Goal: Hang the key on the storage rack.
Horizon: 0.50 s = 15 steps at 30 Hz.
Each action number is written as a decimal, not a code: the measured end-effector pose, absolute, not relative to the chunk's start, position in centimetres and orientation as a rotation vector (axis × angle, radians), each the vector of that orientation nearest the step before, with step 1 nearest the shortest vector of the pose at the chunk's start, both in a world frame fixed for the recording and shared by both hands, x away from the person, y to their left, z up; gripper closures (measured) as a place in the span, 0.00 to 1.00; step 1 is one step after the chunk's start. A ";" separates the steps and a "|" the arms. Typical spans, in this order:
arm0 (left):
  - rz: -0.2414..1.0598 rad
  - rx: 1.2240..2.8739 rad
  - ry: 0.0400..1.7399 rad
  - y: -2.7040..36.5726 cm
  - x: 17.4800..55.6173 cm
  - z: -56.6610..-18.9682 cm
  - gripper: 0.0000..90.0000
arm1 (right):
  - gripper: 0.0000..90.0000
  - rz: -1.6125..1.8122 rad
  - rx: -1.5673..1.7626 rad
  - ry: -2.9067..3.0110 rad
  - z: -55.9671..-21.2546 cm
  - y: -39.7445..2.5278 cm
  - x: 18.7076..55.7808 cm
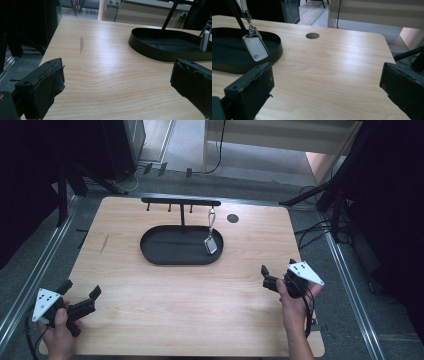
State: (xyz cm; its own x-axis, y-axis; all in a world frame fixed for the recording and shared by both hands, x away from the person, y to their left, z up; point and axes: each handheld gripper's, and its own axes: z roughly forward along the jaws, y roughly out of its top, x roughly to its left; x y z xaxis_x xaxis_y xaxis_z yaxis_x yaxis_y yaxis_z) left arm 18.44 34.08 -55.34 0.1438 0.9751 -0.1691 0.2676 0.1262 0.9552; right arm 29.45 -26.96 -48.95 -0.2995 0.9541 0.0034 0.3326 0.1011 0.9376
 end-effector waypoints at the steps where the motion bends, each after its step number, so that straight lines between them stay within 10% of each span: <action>1: 0.843 1.354 1.334 34.1 18.4 -55.3 0.00 | 0.00 1.200 1.274 1.721 -49.1 -27.2 29.3; 15: 0.853 1.355 1.337 34.0 18.4 -55.3 0.00 | 0.00 1.188 1.387 1.685 -53.1 -32.8 25.3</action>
